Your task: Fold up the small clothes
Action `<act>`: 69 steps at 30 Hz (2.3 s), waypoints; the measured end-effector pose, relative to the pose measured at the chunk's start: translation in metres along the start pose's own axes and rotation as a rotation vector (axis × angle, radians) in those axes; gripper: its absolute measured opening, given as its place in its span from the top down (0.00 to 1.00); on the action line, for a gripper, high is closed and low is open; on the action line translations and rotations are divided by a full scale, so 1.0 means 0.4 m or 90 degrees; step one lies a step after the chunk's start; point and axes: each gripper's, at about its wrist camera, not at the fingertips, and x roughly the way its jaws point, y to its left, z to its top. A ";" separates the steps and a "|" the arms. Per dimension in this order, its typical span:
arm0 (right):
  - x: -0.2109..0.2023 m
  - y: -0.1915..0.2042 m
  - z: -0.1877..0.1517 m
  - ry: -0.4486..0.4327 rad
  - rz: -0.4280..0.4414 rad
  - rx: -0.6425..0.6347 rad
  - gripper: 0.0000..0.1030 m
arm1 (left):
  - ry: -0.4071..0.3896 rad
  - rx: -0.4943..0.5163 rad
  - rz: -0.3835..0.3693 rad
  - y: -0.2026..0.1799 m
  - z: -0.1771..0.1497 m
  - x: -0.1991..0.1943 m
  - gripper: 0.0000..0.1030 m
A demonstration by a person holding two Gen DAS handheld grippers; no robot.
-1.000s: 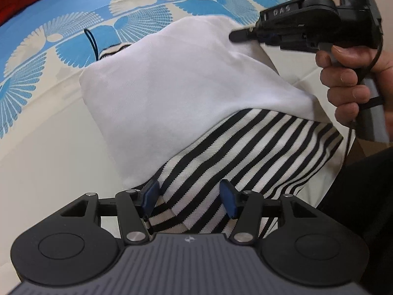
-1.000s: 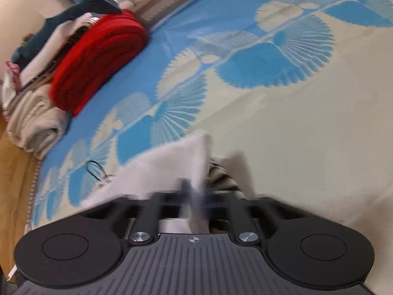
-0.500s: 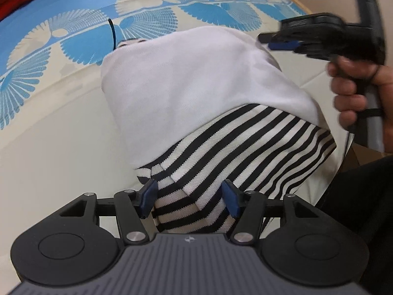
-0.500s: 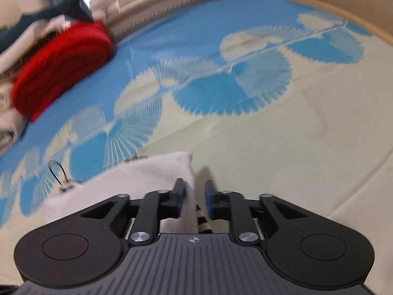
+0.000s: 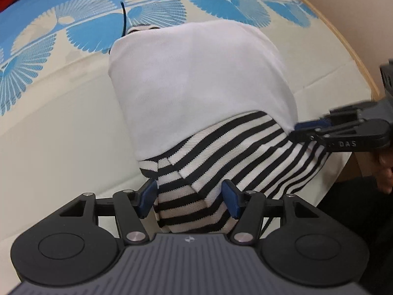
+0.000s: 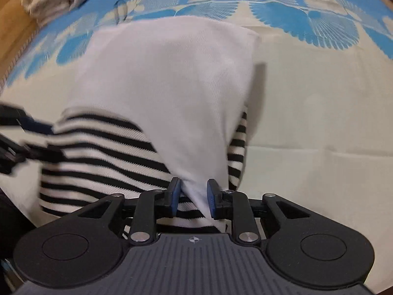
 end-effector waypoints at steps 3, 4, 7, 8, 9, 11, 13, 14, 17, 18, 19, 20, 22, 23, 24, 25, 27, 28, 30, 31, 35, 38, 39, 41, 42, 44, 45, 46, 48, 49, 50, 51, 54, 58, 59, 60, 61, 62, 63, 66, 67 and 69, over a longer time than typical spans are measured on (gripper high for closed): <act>-0.013 -0.011 -0.004 -0.009 -0.022 0.005 0.61 | -0.029 -0.048 -0.027 0.025 0.013 -0.023 0.37; -0.019 -0.009 -0.005 -0.020 -0.026 0.007 0.54 | -0.044 -0.073 -0.035 0.038 0.019 -0.032 0.36; -0.039 -0.017 -0.004 -0.078 -0.022 0.033 0.47 | -0.079 -0.168 -0.029 0.090 0.032 -0.039 0.23; -0.041 -0.027 0.001 -0.092 -0.021 0.051 0.40 | -0.080 -0.198 -0.027 0.107 0.039 -0.035 0.23; -0.036 -0.038 0.009 -0.096 -0.018 0.071 0.37 | -0.076 -0.230 -0.027 0.124 0.042 -0.025 0.23; -0.015 -0.064 0.019 -0.092 0.004 0.121 0.35 | -0.061 -0.290 -0.030 0.154 0.049 0.001 0.23; 0.007 -0.076 0.025 -0.069 0.023 0.155 0.35 | -0.054 -0.344 -0.043 0.175 0.055 0.026 0.21; 0.023 -0.081 0.030 -0.058 0.030 0.164 0.35 | -0.053 -0.366 -0.054 0.183 0.057 0.037 0.20; 0.059 -0.082 0.039 -0.043 0.040 0.166 0.31 | -0.051 -0.419 -0.089 0.210 0.067 0.069 0.18; 0.068 -0.082 0.043 -0.039 0.040 0.169 0.31 | -0.052 -0.435 -0.100 0.217 0.069 0.079 0.15; 0.072 -0.083 0.042 -0.036 0.043 0.175 0.30 | -0.052 -0.447 -0.107 0.224 0.068 0.090 0.15; 0.078 -0.086 0.046 -0.032 0.048 0.184 0.30 | -0.051 -0.457 -0.115 0.228 0.071 0.100 0.15; 0.077 -0.089 0.046 -0.029 0.056 0.194 0.30 | -0.051 -0.468 -0.127 0.234 0.085 0.119 0.13; 0.078 -0.090 0.047 -0.029 0.058 0.195 0.31 | -0.052 -0.468 -0.130 0.236 0.092 0.127 0.12; 0.078 -0.088 0.048 -0.029 0.062 0.193 0.32 | -0.053 -0.466 -0.131 0.235 0.096 0.132 0.12; 0.077 -0.085 0.051 -0.029 0.066 0.190 0.37 | -0.054 -0.464 -0.130 0.236 0.098 0.135 0.12; 0.075 -0.081 0.054 -0.032 0.079 0.183 0.46 | -0.055 -0.459 -0.129 0.231 0.104 0.139 0.12; 0.074 -0.079 0.056 -0.033 0.083 0.179 0.53 | -0.057 -0.457 -0.128 0.230 0.105 0.140 0.12; 0.070 -0.072 0.055 -0.035 0.092 0.172 0.60 | -0.058 -0.453 -0.127 0.228 0.105 0.143 0.12; 0.068 -0.070 0.056 -0.037 0.092 0.170 0.62 | -0.057 -0.454 -0.128 0.229 0.104 0.143 0.12; 0.064 -0.061 0.055 -0.043 0.092 0.161 0.71 | -0.061 -0.448 -0.125 0.226 0.105 0.141 0.14; 0.058 -0.051 0.056 -0.052 0.087 0.155 0.75 | -0.072 -0.432 -0.118 0.217 0.103 0.127 0.27; 0.057 -0.049 0.057 -0.053 0.086 0.155 0.76 | -0.074 -0.424 -0.117 0.216 0.103 0.122 0.35; 0.055 -0.042 0.058 -0.057 0.083 0.157 0.77 | -0.079 -0.411 -0.121 0.217 0.104 0.110 0.48; 0.054 -0.039 0.058 -0.059 0.081 0.158 0.78 | -0.083 -0.404 -0.124 0.220 0.104 0.101 0.55; 0.054 -0.029 0.061 -0.065 0.080 0.158 0.79 | -0.095 -0.388 -0.123 0.223 0.107 0.081 0.61; 0.053 -0.023 0.065 -0.071 0.083 0.159 0.80 | -0.108 -0.373 -0.114 0.223 0.110 0.062 0.62; 0.051 -0.018 0.069 -0.078 0.086 0.161 0.81 | -0.121 -0.362 -0.103 0.221 0.114 0.045 0.62; 0.042 0.003 0.083 -0.107 0.100 0.168 0.82 | -0.154 -0.344 -0.078 0.227 0.119 -0.001 0.62; 0.037 0.016 0.091 -0.123 0.110 0.171 0.83 | -0.176 -0.336 -0.065 0.233 0.120 -0.028 0.63; 0.031 0.032 0.100 -0.140 0.120 0.172 0.83 | -0.198 -0.330 -0.052 0.238 0.119 -0.053 0.63; 0.027 0.048 0.108 -0.156 0.129 0.172 0.83 | -0.224 -0.316 -0.030 0.242 0.119 -0.083 0.62; 0.004 0.117 0.135 -0.218 0.166 0.154 0.84 | -0.307 -0.291 0.034 0.264 0.117 -0.166 0.55; -0.007 0.187 0.163 -0.301 0.117 0.141 0.84 | -0.376 -0.334 0.083 0.327 0.079 -0.233 0.32; 0.002 0.188 0.171 -0.299 0.092 0.155 0.81 | -0.377 -0.346 0.080 0.344 0.068 -0.238 0.32; 0.009 0.183 0.177 -0.292 0.084 0.166 0.81 | -0.362 -0.358 0.078 0.361 0.058 -0.237 0.32; 0.016 0.178 0.183 -0.282 0.083 0.174 0.81 | -0.346 -0.362 0.078 0.371 0.053 -0.233 0.32; 0.018 0.176 0.185 -0.275 0.089 0.177 0.81 | -0.328 -0.364 0.076 0.379 0.046 -0.228 0.32; 0.019 0.176 0.185 -0.269 0.103 0.175 0.81 | -0.312 -0.363 0.072 0.383 0.041 -0.222 0.32; 0.039 0.190 0.185 -0.215 0.130 0.140 0.61 | -0.248 -0.357 0.049 0.393 0.024 -0.191 0.32; 0.055 0.199 0.181 -0.189 0.122 0.126 0.53 | -0.229 -0.355 0.043 0.395 0.018 -0.181 0.32; 0.084 0.214 0.170 -0.144 0.107 0.106 0.53 | -0.199 -0.345 0.040 0.403 0.012 -0.159 0.32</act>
